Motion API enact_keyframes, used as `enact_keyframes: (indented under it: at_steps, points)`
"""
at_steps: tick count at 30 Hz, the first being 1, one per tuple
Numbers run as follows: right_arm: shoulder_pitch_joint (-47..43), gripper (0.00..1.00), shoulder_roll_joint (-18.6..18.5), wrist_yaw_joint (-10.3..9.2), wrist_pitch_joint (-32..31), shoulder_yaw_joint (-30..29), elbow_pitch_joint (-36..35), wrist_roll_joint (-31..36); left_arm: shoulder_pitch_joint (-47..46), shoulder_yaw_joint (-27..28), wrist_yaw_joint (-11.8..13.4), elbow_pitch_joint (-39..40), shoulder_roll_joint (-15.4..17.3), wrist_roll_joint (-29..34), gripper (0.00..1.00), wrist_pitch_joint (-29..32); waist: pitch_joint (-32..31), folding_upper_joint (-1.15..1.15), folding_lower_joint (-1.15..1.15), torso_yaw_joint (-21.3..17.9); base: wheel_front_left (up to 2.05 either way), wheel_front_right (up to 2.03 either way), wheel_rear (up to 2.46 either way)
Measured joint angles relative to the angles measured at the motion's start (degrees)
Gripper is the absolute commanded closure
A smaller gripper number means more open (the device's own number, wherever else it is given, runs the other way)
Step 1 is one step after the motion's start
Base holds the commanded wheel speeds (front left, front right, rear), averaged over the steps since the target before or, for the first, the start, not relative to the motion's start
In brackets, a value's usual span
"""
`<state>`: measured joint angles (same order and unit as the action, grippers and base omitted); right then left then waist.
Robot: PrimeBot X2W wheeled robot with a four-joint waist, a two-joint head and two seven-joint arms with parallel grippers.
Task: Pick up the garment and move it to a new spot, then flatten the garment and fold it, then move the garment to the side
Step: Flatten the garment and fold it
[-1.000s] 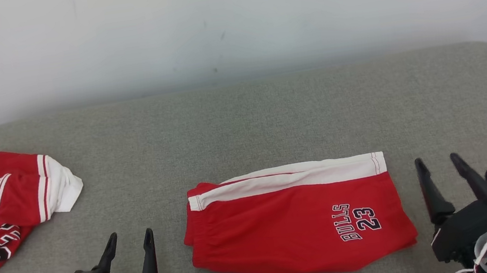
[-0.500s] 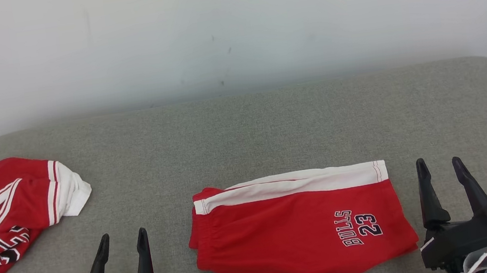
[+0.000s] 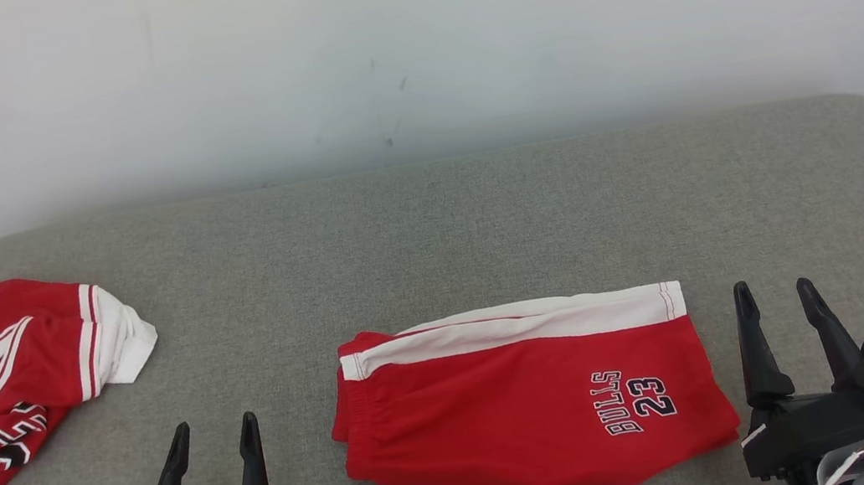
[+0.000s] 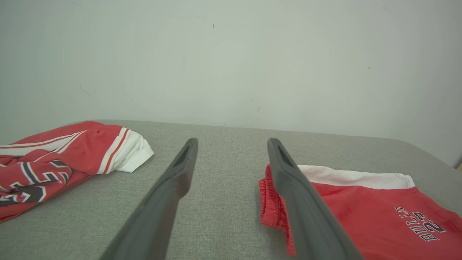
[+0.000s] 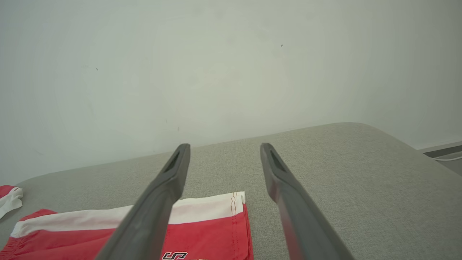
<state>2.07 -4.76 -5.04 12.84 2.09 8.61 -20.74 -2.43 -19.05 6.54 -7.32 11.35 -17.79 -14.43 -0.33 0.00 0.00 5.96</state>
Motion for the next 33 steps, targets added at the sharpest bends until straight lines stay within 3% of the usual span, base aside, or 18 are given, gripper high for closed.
enact_keyframes:
  at_steps: [6, 13, 21, 33]
  points:
    - [0.15, 0.0, -0.09, -0.29, -0.48, -0.7, 0.54, 0.01, 0.37, -0.05, -0.01, 0.56, -0.03, 0.13, 0.0, 0.0, 0.6, 0.0, 0.0, 0.04, 0.0, 0.0, 0.0]
    - [1.59, 0.0, -3.14, -1.02, -10.7, -0.56, 2.54, 0.84, 0.69, -0.38, -0.02, 0.94, -0.38, 0.31, 0.0, 0.0, 1.33, 0.0, 0.0, 0.1, 0.0, 0.0, 0.0]
    - [10.16, 0.0, -5.39, -0.46, -25.62, 2.07, 9.38, 0.36, 0.53, -1.24, -0.58, 1.54, -0.83, 1.51, 0.0, 0.0, 3.29, 0.0, 0.0, 0.45, 0.0, 0.0, 0.0]
    - [13.92, 0.0, -5.83, -0.49, -36.64, 2.58, 18.87, -1.2, -1.49, -2.41, -1.59, 0.43, -1.54, 1.83, 0.0, 0.0, 4.75, 0.0, 0.01, 3.23, 0.0, 0.0, 0.0]
